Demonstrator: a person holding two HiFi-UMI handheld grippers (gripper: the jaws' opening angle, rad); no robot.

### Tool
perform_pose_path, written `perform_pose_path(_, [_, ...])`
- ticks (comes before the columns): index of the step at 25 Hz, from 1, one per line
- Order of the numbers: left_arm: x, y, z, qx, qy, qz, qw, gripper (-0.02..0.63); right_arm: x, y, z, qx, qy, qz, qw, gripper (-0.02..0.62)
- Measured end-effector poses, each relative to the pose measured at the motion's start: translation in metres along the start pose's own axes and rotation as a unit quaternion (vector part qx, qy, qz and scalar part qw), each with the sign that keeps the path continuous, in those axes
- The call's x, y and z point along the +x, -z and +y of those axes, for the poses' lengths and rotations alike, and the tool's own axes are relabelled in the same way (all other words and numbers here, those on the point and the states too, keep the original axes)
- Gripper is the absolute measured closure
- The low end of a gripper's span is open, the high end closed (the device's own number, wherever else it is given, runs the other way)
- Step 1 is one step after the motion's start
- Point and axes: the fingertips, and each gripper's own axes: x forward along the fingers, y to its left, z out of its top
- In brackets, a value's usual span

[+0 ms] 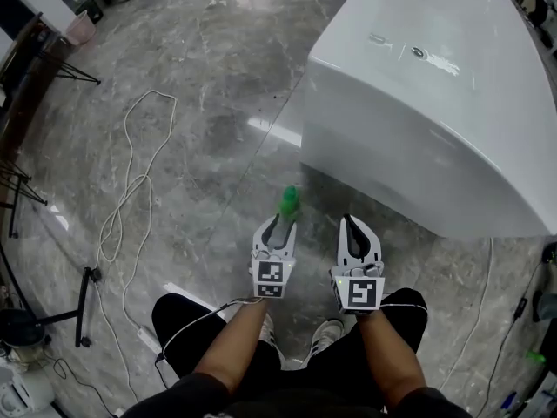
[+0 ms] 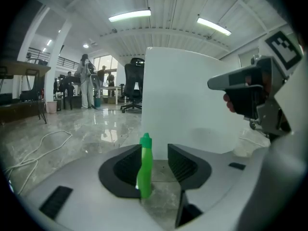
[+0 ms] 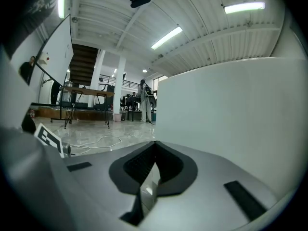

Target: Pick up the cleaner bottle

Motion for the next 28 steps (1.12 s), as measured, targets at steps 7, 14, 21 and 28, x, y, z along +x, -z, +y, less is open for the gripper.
perform_pose_path(7, [0.037, 0.051, 0.009, -0.011, -0.001, 0.013, 0.9999, 0.333, -0.008, -0.007, 0.005, 0.006, -0.003, -0.012, 1.0, 0.578])
perform_pose_path(14, [0.096, 0.088, 0.017, 0.012, -0.002, 0.016, 0.9998, 0.307, -0.022, 0.007, 0.002, 0.019, 0.006, 0.0, 1.0, 0.578])
perform_pose_path(21, [0.125, 0.107, 0.029, 0.028, 0.005, -0.004, 0.9996, 0.308, -0.027, 0.002, 0.013, 0.024, 0.002, -0.034, 0.999, 0.578])
perform_pose_path(28, [0.147, 0.11, 0.027, 0.031, 0.0, -0.015, 0.9994, 0.308, -0.033, 0.007, 0.004, 0.025, 0.008, -0.023, 0.999, 0.578])
